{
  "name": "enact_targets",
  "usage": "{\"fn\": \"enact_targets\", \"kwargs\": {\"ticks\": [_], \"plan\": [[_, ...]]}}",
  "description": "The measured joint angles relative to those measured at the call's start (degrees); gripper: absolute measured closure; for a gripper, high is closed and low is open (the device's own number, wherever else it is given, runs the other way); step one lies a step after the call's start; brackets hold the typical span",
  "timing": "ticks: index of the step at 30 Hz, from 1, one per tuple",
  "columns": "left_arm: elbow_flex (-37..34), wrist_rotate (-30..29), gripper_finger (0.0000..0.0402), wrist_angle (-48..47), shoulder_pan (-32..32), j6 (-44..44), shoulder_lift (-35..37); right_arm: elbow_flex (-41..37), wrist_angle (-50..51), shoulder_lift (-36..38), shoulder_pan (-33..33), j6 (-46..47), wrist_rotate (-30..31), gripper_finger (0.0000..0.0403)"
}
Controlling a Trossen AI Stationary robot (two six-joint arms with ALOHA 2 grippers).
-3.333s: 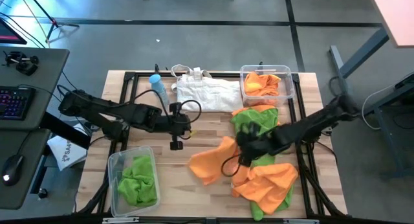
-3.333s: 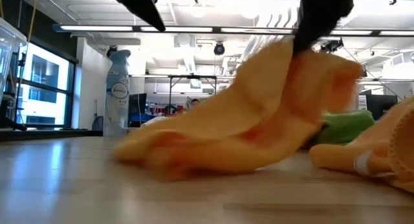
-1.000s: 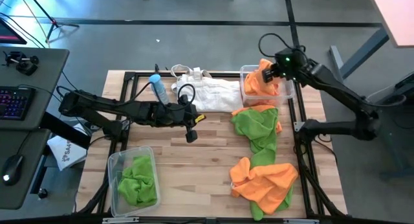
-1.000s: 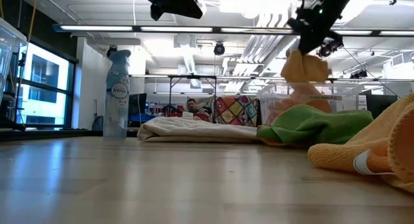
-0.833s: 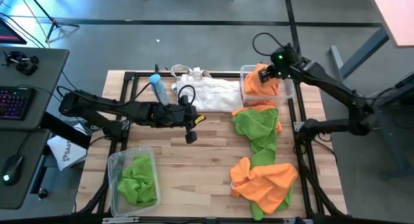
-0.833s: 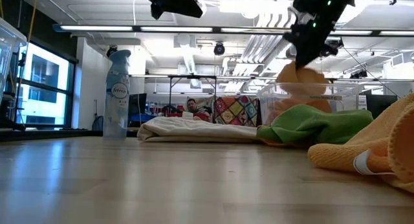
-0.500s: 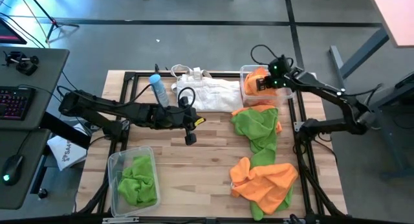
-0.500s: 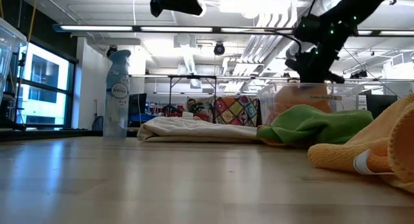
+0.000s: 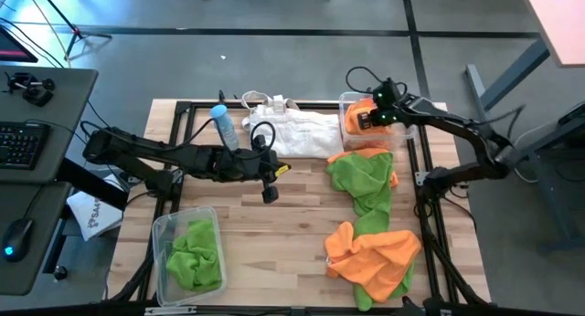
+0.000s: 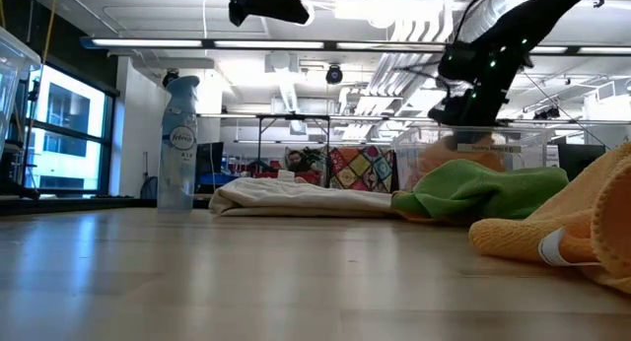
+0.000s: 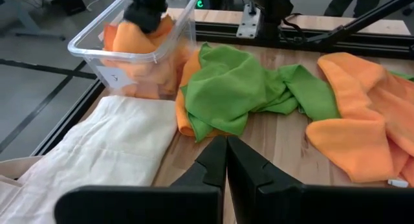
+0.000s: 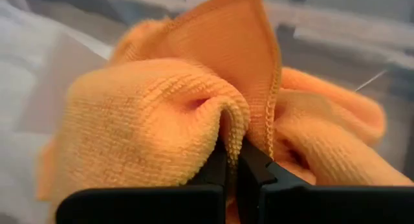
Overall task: Sort microfiber towel by color & place in baskets
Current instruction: Put the orange microfiber cloth into the top transparent bin
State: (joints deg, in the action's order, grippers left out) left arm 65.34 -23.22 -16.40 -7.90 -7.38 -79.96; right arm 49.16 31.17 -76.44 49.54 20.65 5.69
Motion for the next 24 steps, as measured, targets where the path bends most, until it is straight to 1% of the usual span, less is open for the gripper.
{"fn": "enact_targets", "kwargs": {"ticks": [3,8,15,21,24], "plan": [[0.0,0.0,0.0401,0.0,0.0,-0.1,0.0,0.8,0.0,-3.8,0.5,0.4,-0.8,0.0403],[0.0,0.0,0.0401,0.0,0.0,-0.3,0.0,1.5,0.0,-9.3,2.3,1.1,-4.7,0.0403],[0.0,0.0,0.0401,0.0,0.0,-0.5,0.0,1.8,-0.7,-16.0,3.9,-0.2,-5.6,0.0403],[0.0,0.0,0.0401,-0.1,0.0,-0.5,0.0,1.6,-1.3,-16.3,3.9,-0.3,-5.6,0.0399],[0.0,0.0,0.0401,-0.1,0.0,-0.5,0.0,1.4,-1.2,-14.1,3.9,-1.5,-5.6,0.0379]]}}
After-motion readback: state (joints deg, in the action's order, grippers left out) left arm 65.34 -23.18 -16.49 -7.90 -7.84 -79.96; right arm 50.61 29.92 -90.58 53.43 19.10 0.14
